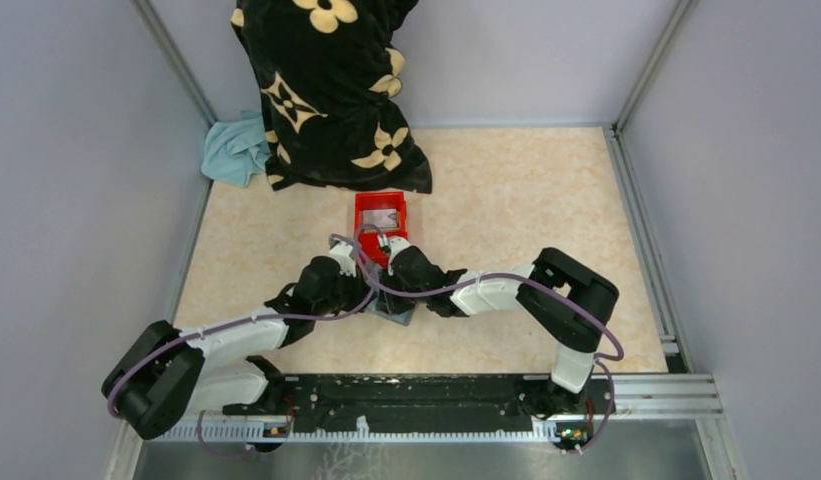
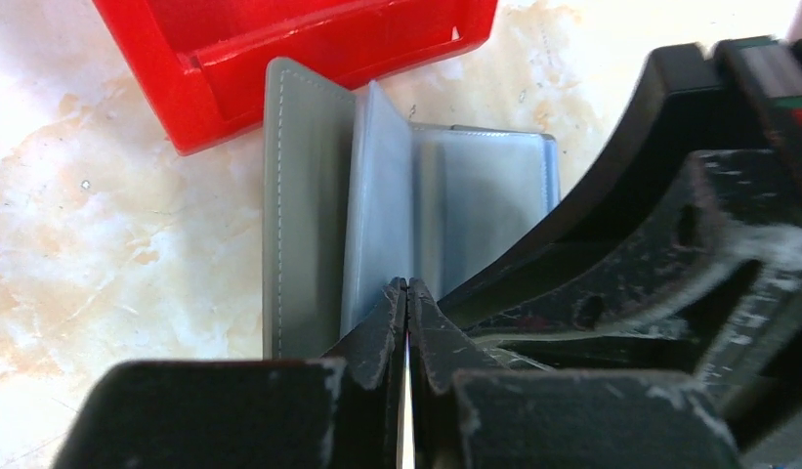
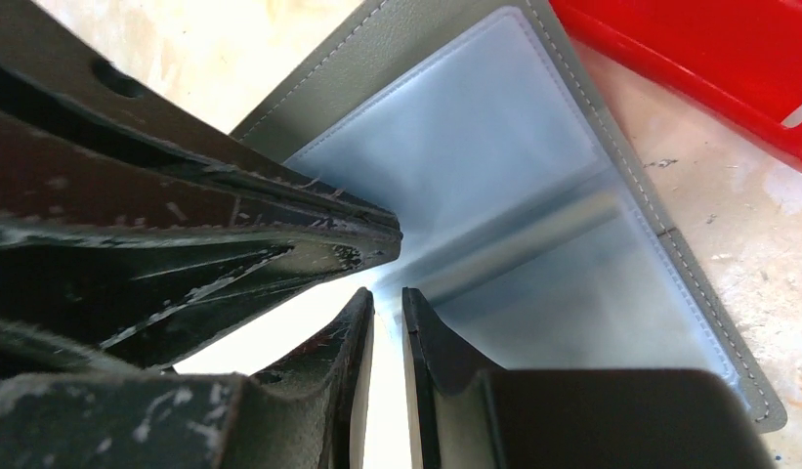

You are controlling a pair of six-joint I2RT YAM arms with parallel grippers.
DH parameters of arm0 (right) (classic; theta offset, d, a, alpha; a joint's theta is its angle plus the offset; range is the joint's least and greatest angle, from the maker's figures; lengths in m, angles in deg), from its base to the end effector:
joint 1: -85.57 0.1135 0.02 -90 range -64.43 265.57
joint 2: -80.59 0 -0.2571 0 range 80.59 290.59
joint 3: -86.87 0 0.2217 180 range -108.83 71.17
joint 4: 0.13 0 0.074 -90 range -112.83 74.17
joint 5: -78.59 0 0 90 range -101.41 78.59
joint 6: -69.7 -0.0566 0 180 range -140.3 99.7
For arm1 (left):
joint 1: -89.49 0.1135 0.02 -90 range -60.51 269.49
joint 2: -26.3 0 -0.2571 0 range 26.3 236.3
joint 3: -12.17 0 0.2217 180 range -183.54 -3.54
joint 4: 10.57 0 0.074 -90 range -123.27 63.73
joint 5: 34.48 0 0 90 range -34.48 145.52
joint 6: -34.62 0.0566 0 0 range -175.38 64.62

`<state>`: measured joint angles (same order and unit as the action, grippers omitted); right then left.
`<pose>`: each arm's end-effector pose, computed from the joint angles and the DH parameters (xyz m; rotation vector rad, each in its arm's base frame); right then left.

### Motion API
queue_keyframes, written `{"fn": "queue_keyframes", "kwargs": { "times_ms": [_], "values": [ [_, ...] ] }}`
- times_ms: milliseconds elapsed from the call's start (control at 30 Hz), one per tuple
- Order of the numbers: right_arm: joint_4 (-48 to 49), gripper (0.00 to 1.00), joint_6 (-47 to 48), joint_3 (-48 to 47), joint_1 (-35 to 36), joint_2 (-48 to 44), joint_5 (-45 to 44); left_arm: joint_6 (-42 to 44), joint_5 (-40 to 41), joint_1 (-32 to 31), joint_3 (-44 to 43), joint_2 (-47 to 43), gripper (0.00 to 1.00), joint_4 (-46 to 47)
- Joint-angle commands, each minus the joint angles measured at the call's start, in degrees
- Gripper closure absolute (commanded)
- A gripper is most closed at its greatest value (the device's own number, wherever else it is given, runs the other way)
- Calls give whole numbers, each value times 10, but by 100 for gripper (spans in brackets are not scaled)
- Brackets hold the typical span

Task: Take the credit cards out of the card holder

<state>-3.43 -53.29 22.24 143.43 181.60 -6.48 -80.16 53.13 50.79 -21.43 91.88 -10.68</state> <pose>0.1810 0.2972 0.1511 -0.5728 2.3687 0.8888 0.1643 -0.1346 0.1608 0.2932 2.1916 -0.6828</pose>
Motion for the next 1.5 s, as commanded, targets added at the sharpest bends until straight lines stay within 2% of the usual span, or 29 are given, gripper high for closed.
{"fn": "queue_keyframes", "kwargs": {
  "times_ms": [0,200,433,733,800,900,1000,1200,1467],
  "values": [
    [-30,82,19,7,-11,2,-42,6,-4,10,-9,40,94,38],
    [-43,82,23,63,-32,-36,-55,-1,-34,16,-7,70,95,49],
    [-44,84,26,119,-62,-93,-49,-29,-85,12,2,61,95,52],
    [-39,84,31,127,-75,-126,-27,-59,-75,-4,33,76,96,83],
    [-37,80,29,129,-75,-146,-25,-59,-76,-4,31,79,96,85],
    [-35,65,25,135,-78,-183,-28,-59,-76,-4,33,81,96,89],
    [-48,59,23,136,-87,-211,-42,-59,-77,-5,37,83,96,95],
    [-66,59,25,138,-111,-241,-65,-58,-87,-6,43,97,96,115],
    [-52,61,21,136,-114,-201,-58,-58,-88,-14,44,100,97,123]
  ]
}}
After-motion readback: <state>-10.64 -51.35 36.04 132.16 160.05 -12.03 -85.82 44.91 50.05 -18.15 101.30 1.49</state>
